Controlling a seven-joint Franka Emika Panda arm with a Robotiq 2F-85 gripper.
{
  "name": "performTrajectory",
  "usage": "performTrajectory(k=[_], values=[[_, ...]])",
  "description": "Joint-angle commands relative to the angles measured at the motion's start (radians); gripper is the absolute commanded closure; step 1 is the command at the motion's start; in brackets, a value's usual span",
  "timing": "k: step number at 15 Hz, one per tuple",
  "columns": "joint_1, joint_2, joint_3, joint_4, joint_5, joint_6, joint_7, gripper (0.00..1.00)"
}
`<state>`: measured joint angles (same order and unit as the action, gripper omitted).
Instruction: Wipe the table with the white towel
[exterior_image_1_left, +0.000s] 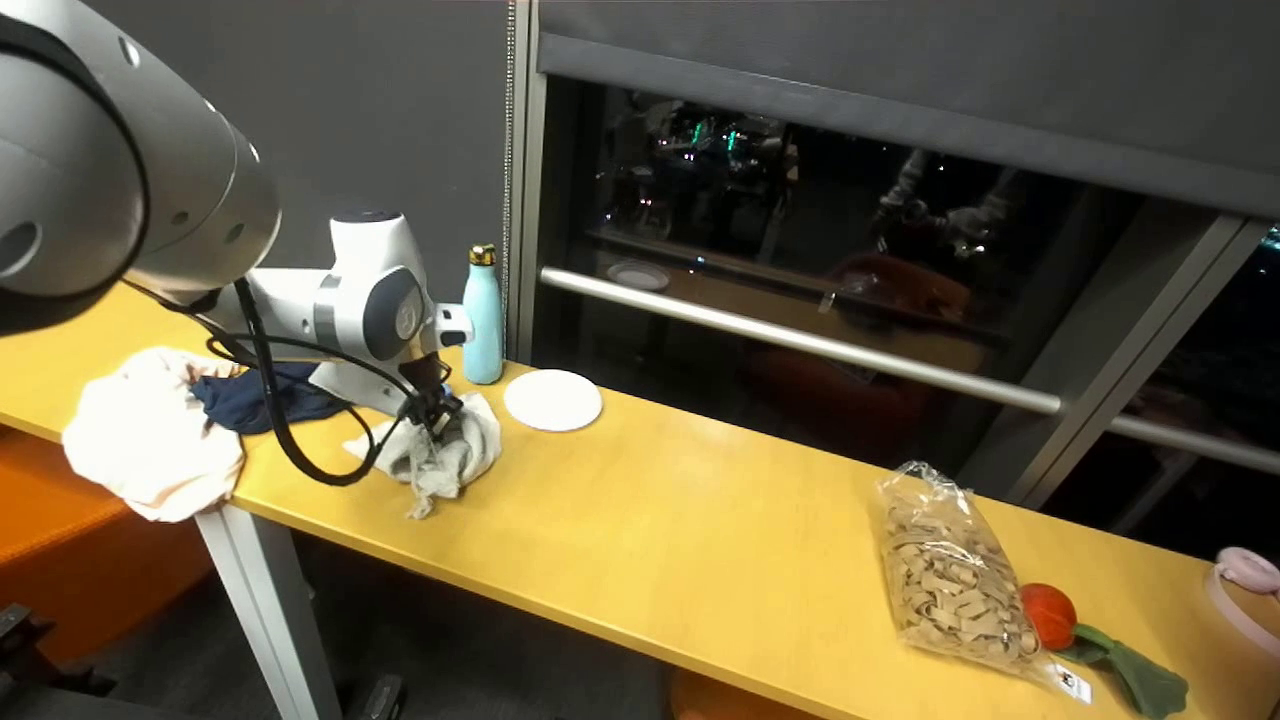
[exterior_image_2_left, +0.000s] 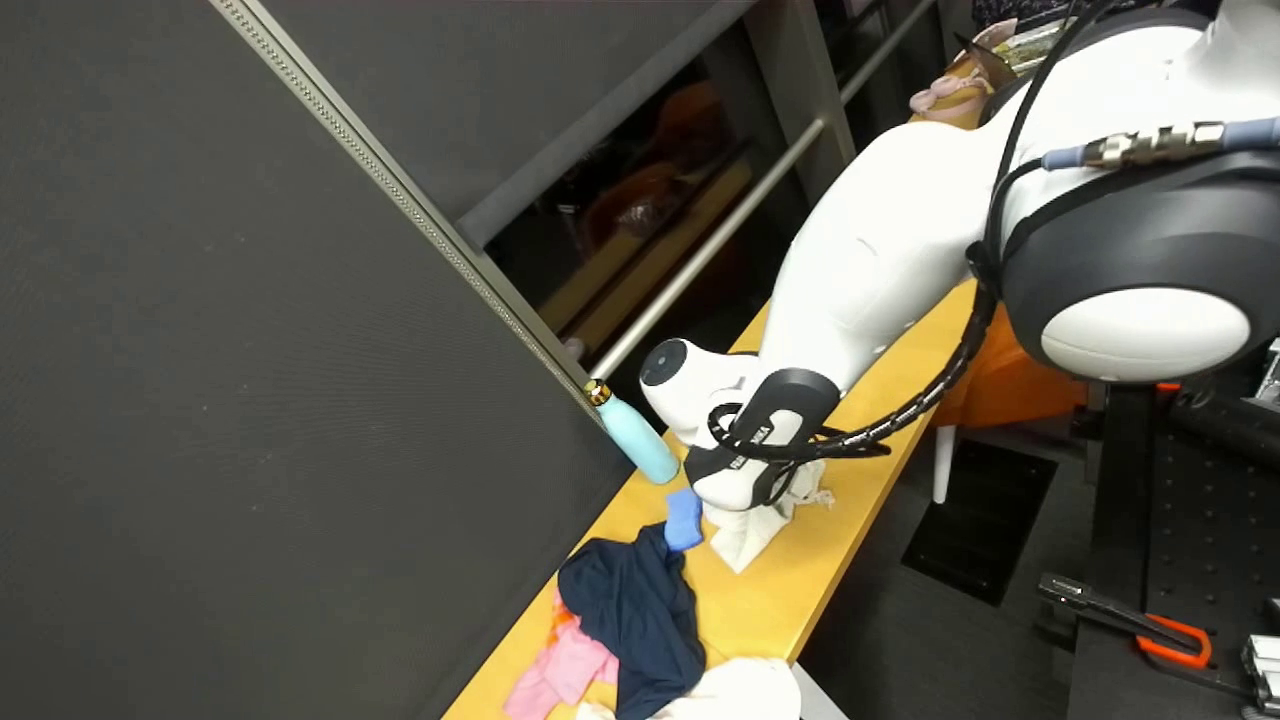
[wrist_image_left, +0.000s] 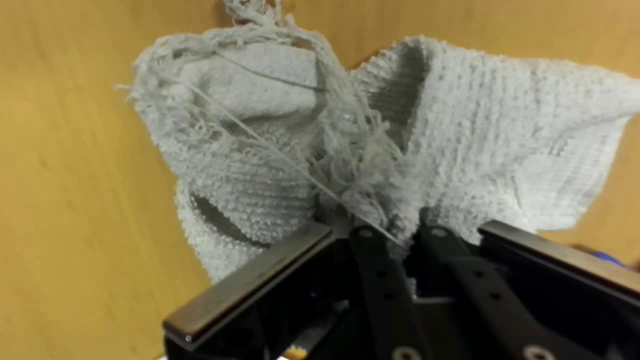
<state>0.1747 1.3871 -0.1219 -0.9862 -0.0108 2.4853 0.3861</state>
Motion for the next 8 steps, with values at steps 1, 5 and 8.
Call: performTrajectory(k=[1, 5, 8], values=[[-0.06, -0.047, 0.153, -0.031, 0.059, 0.041, -0.15, 0.97], [-0.191, -0.062, 0.309, -0.137, 0.133, 0.011, -0.348, 0.97], [-0.301, -0.102, 0.364, -0.271, 0.164, -0.057, -0.452, 0.97]])
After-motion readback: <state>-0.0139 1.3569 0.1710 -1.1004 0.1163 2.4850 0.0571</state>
